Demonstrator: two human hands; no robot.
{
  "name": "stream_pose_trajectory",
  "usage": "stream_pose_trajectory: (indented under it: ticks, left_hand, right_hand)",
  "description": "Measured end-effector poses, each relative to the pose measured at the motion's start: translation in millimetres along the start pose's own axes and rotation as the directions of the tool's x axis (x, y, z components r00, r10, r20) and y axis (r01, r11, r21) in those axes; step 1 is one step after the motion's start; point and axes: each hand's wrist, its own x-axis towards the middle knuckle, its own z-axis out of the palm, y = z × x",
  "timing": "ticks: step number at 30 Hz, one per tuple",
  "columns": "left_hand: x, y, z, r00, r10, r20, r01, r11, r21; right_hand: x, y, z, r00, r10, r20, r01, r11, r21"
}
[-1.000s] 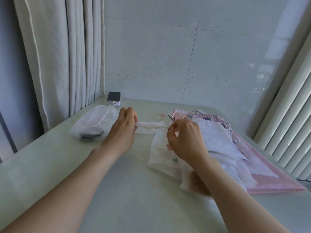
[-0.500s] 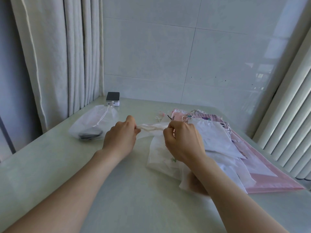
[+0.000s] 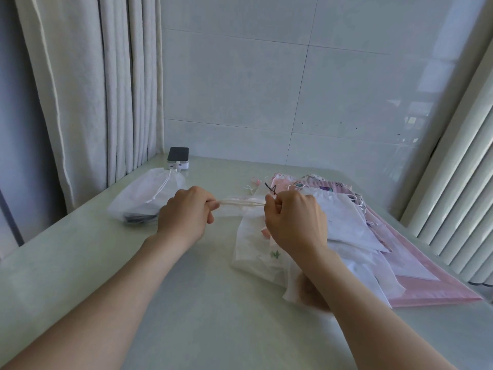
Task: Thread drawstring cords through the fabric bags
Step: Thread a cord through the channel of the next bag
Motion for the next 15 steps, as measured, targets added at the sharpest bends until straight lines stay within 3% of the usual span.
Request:
stream_pose_trajectory:
  ticks: [5,7,11,15]
  left_hand:
    - [5,-14,-7,0.979,-0.165,-0.121,0.164,0.986,-0.017]
    - [6,-15,-6,0.971,-0.168,-0.168,0.171,0.985,0.001]
    - [8,-16,1,0.964,0.042,-0.261,-0.009,0.992,0.128]
    - [6,-17,3,0.966,0.140,-0.220,-0.080,0.962,0.260]
  right_hand:
    - [7,15,-5,0.999,0.042,0.013,-0.041,0.996,-0.081]
    - [8,15,-5,0.999,0.033,0.012,-0.031,0.993,-0.113]
    - [9,19,-7,0.999,0.034,-0.034,-0.037,0.993,-0.115]
    - [6,27,-9,0.993,-0.114,0.021,0.116,0.983,-0.145]
